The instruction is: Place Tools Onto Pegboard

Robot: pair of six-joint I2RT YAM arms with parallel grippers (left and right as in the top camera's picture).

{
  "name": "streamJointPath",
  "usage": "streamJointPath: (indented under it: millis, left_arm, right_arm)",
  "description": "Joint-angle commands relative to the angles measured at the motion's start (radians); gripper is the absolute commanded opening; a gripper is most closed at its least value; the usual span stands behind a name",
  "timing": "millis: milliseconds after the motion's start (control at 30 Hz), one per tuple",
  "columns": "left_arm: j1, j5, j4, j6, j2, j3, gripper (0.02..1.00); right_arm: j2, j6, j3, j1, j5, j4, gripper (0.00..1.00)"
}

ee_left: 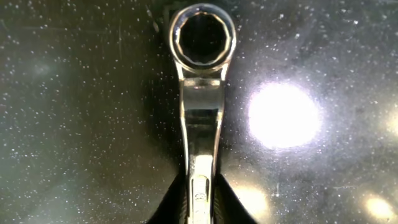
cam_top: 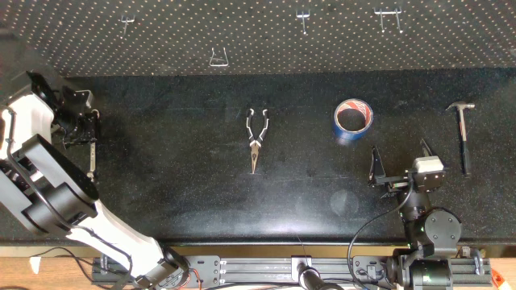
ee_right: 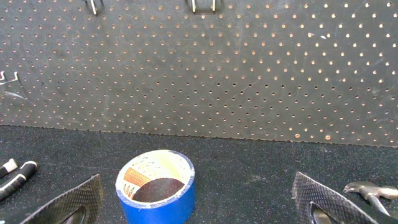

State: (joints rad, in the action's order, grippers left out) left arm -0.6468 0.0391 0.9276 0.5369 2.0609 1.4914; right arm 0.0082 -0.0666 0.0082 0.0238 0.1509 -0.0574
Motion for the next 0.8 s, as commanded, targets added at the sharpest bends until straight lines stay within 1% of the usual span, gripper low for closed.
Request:
streamJointPath:
  millis: [33, 200, 300, 400, 467, 567, 633, 700, 800]
  left_arm:
    - [-0.001, 0.018, 0.0, 0.002, 0.024, 0.019, 0.029]
    - [-0.002, 0.027, -0.008, 0.002, -0.022, 0.019, 0.029]
    - [-0.003, 0.029, -0.027, -0.002, -0.116, 0.019, 0.029]
    - [-0.011, 0.026, 0.012, -0.058, -0.202, 0.016, 0.029]
    - [-0.039, 0.027, 0.055, -0.089, -0.299, -0.008, 0.029]
    - [-0.095, 0.027, 0.08, -0.088, -0.428, -0.079, 0.031]
    - [-0.154, 0.032, 0.079, -0.084, -0.518, -0.149, 0.029]
    - [-0.214, 0.08, 0.023, -0.068, -0.587, -0.224, 0.027]
    - [-0.256, 0.129, -0.158, -0.07, -0.61, -0.305, 0.029]
  right_arm:
    - [-0.007, -0.008, -0.004, -0.007, -0.009, -0.003, 0.993]
    - [-0.007, -0.008, -0.004, -0.007, -0.009, -0.003, 0.993]
    - [-0.007, -0.008, -0.004, -0.007, -0.009, -0.003, 0.987]
    - [-0.007, -0.008, -0.004, -0.007, -0.009, -0.003, 0.993]
    - [-0.007, -0.008, -0.004, -0.007, -0.009, -0.003, 0.991]
    - [-0.007, -0.008, -0.004, -0.007, -0.009, -0.003, 0.991]
    - [-0.007, -0.008, -0.004, -0.007, -0.009, -0.003, 0.991]
    - [-0.007, -0.008, -0.004, -0.007, -0.009, -0.003, 0.991]
    - [-0.007, -0.008, -0.004, -0.007, -0.009, -0.003, 0.991]
